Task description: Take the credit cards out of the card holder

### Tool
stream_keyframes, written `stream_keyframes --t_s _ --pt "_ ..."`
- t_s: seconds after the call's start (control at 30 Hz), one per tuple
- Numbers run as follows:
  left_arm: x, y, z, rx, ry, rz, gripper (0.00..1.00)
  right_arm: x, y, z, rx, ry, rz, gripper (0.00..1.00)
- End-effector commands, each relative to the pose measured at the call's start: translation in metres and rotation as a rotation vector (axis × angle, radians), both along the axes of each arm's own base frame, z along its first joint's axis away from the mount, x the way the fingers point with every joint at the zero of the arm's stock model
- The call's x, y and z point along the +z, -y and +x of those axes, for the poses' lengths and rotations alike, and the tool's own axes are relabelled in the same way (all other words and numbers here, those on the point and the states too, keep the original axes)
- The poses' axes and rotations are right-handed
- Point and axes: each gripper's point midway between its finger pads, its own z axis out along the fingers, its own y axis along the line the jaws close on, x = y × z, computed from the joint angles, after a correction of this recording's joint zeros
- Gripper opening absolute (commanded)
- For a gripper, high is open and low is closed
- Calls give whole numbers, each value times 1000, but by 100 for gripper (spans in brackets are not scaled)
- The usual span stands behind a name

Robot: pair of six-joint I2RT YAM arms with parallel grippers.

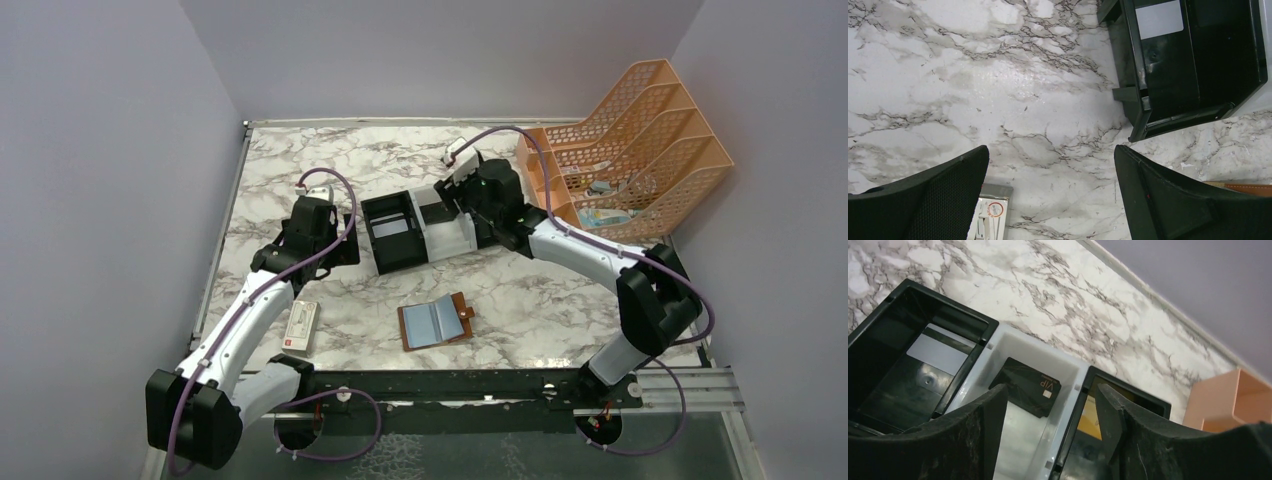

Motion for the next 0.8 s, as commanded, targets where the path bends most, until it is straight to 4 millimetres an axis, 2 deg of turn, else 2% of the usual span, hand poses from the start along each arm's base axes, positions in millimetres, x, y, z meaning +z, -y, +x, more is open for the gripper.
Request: stream_keyframes --t_s 0.0,0.13,0.37,0.77 --pt "1 2 -1 -18 16 -14 99 -19 36 -9 -287 -197 124 69" --pt "3 1 -1 -13 26 -15 99 -35 54 -15 -414 -281 119 78" --pt "5 2 -2 -16 30 -22 99 -56 47 -27 -417 -412 131 79" --pt "4 1 -2 -12 29 -19 99 -80 42 -21 -431 -530 137 79"
